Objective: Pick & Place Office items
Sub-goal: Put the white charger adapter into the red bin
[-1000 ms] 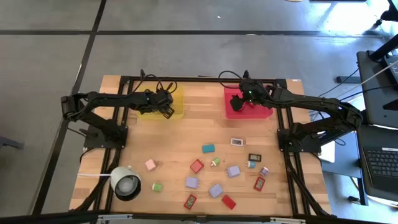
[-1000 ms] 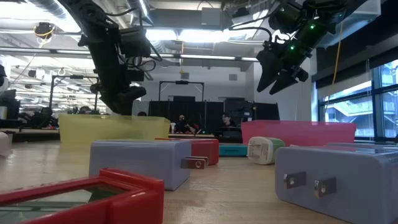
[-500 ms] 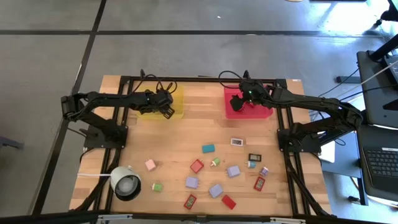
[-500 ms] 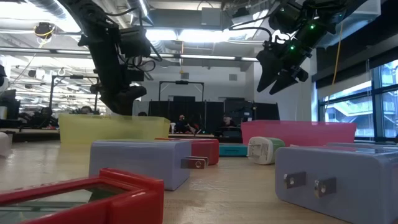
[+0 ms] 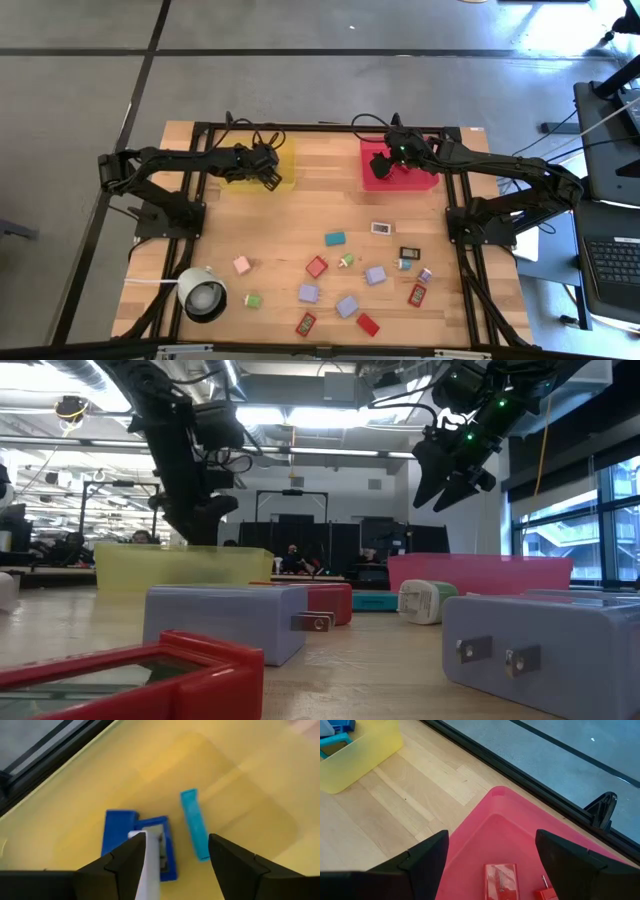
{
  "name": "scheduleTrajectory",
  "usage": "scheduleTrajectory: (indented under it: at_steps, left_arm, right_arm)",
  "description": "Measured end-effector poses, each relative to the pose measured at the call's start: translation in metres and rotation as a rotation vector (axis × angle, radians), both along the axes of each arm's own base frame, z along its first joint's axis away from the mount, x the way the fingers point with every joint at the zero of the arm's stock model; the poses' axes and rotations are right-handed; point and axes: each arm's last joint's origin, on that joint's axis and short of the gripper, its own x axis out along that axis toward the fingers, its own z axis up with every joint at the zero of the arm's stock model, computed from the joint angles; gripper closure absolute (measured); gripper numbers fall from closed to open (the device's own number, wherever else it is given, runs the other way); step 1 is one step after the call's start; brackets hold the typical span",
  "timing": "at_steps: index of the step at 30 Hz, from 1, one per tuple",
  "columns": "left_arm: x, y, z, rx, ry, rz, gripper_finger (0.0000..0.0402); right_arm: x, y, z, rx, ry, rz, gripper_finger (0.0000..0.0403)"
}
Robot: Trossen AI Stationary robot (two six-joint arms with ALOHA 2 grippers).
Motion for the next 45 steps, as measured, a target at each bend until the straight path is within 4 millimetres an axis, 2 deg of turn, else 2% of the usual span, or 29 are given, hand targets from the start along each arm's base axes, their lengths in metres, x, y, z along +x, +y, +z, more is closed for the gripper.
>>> scheduleTrajectory:
  at_steps: [5,8,15,22,26,30,37,41,45]
  left_arm:
    - [0.016,-0.004,0.028,-0.035,-0.127,-0.092,0.0191]
    - [0.025,-0.017,0.045,-0.117,-0.234,-0.199,0.0192]
    - [0.033,-0.075,0.059,-0.406,-0.376,-0.412,0.0192]
    - [0.031,-0.129,0.060,-0.607,-0.343,-0.587,0.0192]
    - [0.028,-0.150,0.058,-0.574,-0.295,-0.648,0.0192]
    - [0.024,-0.165,0.058,-0.459,-0.254,-0.744,0.0192]
    - [0.021,-0.177,0.058,-0.186,-0.140,-1.061,0.0192]
    - [0.015,-0.186,0.055,-0.160,-0.064,-1.252,0.0192]
    - [0.008,-0.194,0.050,-0.196,0.016,-1.340,0.0192]
  right_arm:
    - [0.000,0.000,0.000,0.000,0.000,0.000,0.0101]
    - [0.000,0.000,0.000,0.000,0.000,0.000,0.0101]
    - [0.000,0.000,0.000,0.000,0.000,0.000,0.0101]
    - [0.000,0.000,0.000,0.000,0.000,0.000,0.0101]
    - [0.000,0.000,0.000,0.000,0.000,0.000,0.0101]
    - [0.000,0.000,0.000,0.000,0.000,0.000,0.0101]
    - [0.000,0.000,0.000,0.000,0.000,0.000,0.0101]
    - [0.000,0.000,0.000,0.000,0.000,0.000,0.0101]
    - [0.000,0.000,0.000,0.000,0.000,0.000,0.0101]
